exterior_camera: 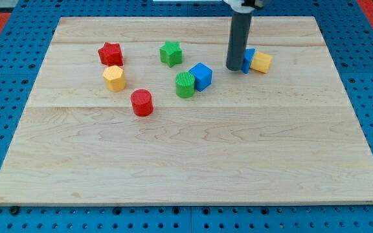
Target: Place the blue cube in between the green blocks
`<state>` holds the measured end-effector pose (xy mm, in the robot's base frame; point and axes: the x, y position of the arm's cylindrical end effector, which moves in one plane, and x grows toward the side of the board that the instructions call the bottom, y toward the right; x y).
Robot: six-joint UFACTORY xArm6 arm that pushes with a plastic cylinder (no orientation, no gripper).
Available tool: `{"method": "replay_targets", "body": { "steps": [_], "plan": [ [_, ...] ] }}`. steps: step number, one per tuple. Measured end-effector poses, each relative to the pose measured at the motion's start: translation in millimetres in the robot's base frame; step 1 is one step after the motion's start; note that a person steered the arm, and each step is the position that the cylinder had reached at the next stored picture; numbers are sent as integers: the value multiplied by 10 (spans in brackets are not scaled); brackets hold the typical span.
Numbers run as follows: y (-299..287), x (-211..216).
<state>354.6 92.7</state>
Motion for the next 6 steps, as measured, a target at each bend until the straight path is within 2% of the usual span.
{"method": "replay_targets", "body": {
  "steps": [1,2,6],
  "plan": [
    [58,288],
    [-247,400],
    [-778,-125]
  ]
}}
